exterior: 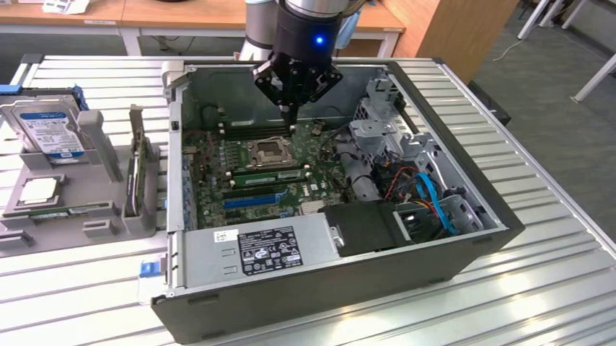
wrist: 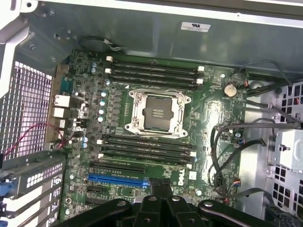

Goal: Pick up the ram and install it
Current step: 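Press down the ram until it locks into place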

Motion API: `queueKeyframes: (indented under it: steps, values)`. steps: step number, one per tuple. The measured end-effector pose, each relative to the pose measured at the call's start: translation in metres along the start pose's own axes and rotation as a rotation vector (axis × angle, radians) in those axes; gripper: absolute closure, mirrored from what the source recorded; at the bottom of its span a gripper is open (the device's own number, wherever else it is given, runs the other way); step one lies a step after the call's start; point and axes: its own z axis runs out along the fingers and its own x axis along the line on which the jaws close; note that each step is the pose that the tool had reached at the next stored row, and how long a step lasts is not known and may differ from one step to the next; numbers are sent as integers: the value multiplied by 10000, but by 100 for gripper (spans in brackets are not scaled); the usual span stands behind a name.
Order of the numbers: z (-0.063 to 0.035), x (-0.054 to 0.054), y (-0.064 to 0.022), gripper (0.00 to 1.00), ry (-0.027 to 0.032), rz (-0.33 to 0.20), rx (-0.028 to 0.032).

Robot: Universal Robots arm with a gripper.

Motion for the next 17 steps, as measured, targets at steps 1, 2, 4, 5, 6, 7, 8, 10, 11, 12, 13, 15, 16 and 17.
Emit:
queueKeyframes:
  steps: [1, 2, 4, 5, 6, 7, 8, 10, 11, 12, 13, 15, 16, 17]
  values:
    - [0, 0, 0, 90, 0, 3, 0]
    - [0, 0, 0, 90, 0, 4, 0]
    - [1, 6, 1, 90, -1, 8, -1]
    - [1, 15, 1, 90, -1, 7, -1]
    - [1, 27, 2, 90, -1, 5, -1]
    - [1, 39, 3, 90, 0, 4, 0]
    - [2, 51, 4, 90, -1, 4, 0]
    - [2, 67, 6, 90, -1, 4, 0]
    - [2, 68, 6, 90, 0, 4, -1]
    - [2, 68, 6, 90, 0, 4, 0]
    - [2, 68, 6, 90, 0, 3, 0]
    - [2, 68, 6, 90, 0, 4, 0]
    - [2, 68, 6, 90, 0, 4, 0]
    - [2, 68, 6, 90, 0, 4, 0]
